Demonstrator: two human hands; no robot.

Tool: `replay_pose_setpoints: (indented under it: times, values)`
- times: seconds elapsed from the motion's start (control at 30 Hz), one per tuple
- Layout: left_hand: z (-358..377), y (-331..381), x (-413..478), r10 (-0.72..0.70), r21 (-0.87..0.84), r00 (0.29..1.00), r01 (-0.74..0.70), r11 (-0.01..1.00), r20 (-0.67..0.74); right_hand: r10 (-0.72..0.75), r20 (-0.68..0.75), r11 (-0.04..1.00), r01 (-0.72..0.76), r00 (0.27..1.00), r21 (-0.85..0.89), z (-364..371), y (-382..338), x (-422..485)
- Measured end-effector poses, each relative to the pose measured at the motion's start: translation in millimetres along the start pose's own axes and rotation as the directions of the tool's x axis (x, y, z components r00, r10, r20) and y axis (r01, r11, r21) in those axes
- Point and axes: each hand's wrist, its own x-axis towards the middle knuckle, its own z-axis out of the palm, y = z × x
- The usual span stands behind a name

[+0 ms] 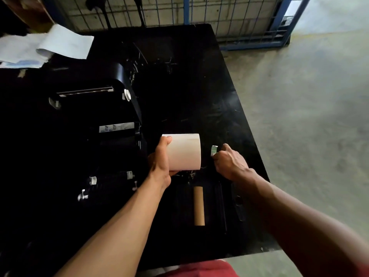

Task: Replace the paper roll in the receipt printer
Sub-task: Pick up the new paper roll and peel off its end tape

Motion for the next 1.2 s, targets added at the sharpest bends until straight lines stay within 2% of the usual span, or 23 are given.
replay_pose_setpoints:
  times: [0.33,0.47,0.57,0.9,1.07,1.2]
  values:
    - [-30.2,15.0,-21.2,0.038,-0.081,0.999,-0.037,0.996,0.002,0.129,0.140,0.985,-0.111,0.982,-0.131,-23.2,-20.0,-23.6]
    - [-52.0,24.1,-33.9,0.075,-0.084,0.996,-0.071,0.994,0.041,0.186,0.038,0.982,-0.187,0.982,0.008,-24.6,-38.0,-37.4]
    - [-68.1,28.7,-42.2,0.097,-0.076,0.991,-0.090,0.993,0.089,0.213,0.009,0.977,-0.213,0.977,0.027,-24.9,-48.6,-50.3]
    - [-115.6,11.9,-59.4,0.100,-0.060,0.962,-0.088,0.994,0.253,0.375,0.016,0.919,-0.373,0.927,0.129,34.2,-59.2,-123.6]
    - [-122.1,0.5,-60.3,0.113,-0.103,0.939,-0.083,0.991,0.326,0.391,0.011,0.912,-0.389,0.920,0.132,54.7,-60.1,-142.1]
    - [-117.8,2.0,-52.1,0.122,-0.145,0.937,-0.078,0.986,0.327,0.389,0.002,0.909,-0.384,0.921,0.165,59.3,-55.7,-135.8]
